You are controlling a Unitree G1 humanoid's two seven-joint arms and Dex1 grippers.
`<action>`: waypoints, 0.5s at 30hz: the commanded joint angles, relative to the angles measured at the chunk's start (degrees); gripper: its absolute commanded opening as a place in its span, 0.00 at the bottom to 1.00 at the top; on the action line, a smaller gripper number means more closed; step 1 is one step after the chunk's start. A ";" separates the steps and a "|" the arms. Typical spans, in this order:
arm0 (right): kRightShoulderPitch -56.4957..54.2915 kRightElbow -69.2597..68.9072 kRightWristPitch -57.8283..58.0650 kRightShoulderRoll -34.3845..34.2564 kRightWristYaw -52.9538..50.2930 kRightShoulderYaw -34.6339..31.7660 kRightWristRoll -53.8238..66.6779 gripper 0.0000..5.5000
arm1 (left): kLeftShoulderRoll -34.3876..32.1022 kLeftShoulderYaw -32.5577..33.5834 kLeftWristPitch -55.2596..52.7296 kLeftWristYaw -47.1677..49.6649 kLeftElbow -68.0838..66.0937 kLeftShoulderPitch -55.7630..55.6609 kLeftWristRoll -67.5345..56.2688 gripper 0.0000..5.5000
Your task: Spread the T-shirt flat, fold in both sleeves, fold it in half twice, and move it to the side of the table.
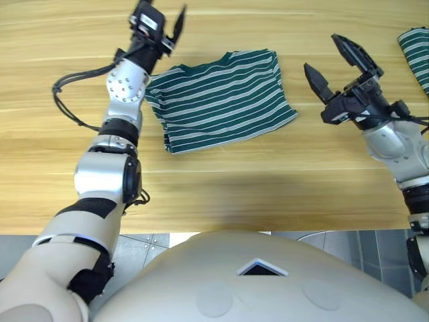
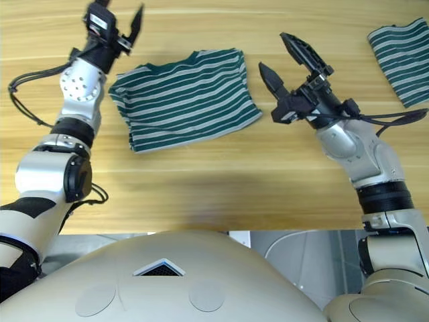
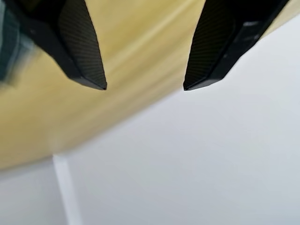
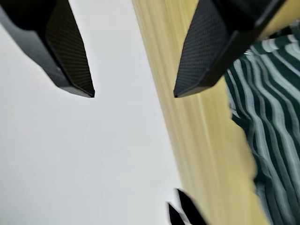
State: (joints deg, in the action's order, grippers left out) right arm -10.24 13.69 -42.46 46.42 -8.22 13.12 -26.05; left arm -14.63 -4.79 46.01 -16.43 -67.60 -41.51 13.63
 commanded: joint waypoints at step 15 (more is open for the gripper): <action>-7.11 7.91 -1.24 -12.96 3.52 4.88 -8.62 0.57 | -14.95 -30.86 -16.85 22.19 -3.52 3.37 33.24 0.55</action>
State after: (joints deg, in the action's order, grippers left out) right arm -16.56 20.80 -43.87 34.23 -6.04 17.05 -33.22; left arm -25.09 -36.42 28.88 5.82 -72.35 -45.99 47.83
